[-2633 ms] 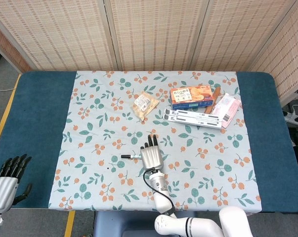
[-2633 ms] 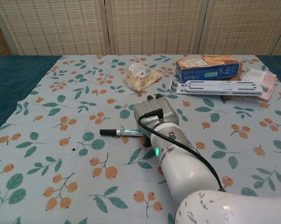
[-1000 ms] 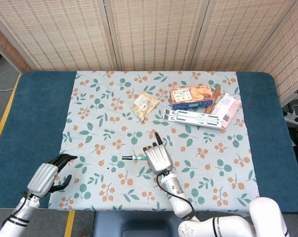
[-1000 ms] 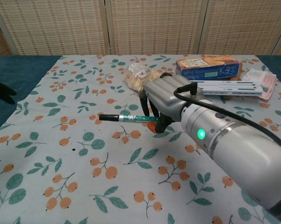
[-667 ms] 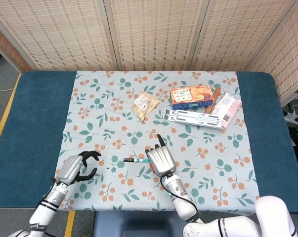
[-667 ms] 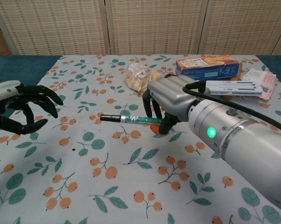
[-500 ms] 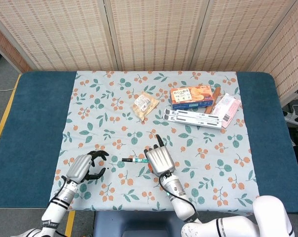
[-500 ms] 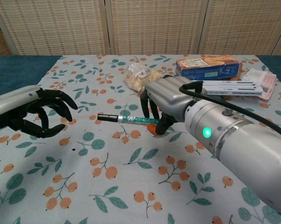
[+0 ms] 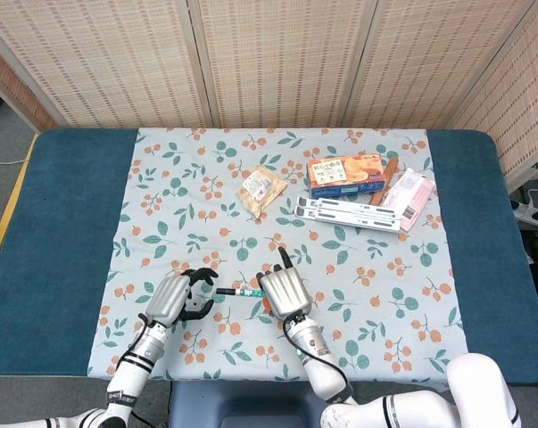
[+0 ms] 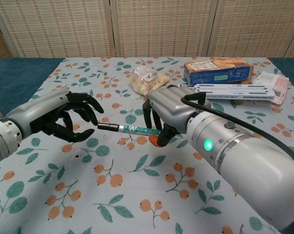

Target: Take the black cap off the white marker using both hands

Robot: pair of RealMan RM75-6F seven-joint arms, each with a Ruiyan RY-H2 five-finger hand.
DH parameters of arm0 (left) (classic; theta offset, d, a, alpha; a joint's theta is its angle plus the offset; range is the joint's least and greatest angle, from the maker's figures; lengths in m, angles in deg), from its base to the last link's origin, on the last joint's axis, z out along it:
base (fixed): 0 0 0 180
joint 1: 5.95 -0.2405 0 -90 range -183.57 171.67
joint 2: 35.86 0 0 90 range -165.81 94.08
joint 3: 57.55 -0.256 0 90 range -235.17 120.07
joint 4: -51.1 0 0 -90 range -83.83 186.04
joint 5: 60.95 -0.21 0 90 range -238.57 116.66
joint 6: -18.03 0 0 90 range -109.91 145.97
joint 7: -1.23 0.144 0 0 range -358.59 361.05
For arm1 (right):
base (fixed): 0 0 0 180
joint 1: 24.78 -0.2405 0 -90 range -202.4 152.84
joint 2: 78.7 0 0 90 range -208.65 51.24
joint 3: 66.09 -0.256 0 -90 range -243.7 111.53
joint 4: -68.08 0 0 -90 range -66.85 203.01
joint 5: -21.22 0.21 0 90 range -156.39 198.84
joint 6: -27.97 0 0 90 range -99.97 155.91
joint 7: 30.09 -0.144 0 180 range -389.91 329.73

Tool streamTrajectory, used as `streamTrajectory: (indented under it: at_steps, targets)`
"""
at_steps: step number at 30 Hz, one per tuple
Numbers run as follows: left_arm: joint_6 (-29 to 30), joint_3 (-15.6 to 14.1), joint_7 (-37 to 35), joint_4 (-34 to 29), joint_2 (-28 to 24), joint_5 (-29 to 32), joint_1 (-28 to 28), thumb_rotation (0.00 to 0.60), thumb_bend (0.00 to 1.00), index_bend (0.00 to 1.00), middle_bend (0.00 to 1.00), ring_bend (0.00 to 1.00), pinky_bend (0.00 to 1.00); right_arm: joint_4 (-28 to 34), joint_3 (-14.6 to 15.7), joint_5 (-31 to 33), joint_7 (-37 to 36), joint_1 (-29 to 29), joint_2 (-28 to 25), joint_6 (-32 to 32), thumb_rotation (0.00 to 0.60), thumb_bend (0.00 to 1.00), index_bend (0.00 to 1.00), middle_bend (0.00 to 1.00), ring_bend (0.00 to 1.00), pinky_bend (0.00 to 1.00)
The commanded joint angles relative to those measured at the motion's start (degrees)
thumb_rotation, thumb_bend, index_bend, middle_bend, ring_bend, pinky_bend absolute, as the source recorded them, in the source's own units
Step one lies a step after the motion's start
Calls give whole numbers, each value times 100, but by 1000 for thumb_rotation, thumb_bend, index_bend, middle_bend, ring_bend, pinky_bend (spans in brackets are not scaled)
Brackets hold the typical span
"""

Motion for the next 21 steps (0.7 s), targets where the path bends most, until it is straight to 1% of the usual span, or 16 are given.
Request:
streamTrajectory:
  at_steps: [1,10,14,21]
  targets:
    - [76,-14,54,105,153,-8,27,600,367,381,463,326,584,-36,-33,8,-56,-27,65,-11,600,457,789,754,387,0]
    - [74,-7,-11,229,303,-13,93,600,365,381,464,328,594,-71,-51,-3,-44,-97,168,-82,600,457,789,754,387,0]
    - [136,1,-88,271,345,-84,94,600,365,388,490,340,598,-111,-19,16,-15,-114,226,-103,600,457,789,754,387,0]
    - [223,-24,-178,353,402,-221,90,600,369,437,530,374,608,-119,-17,23,5,-146,292,-123,600,457,789,754,387,0]
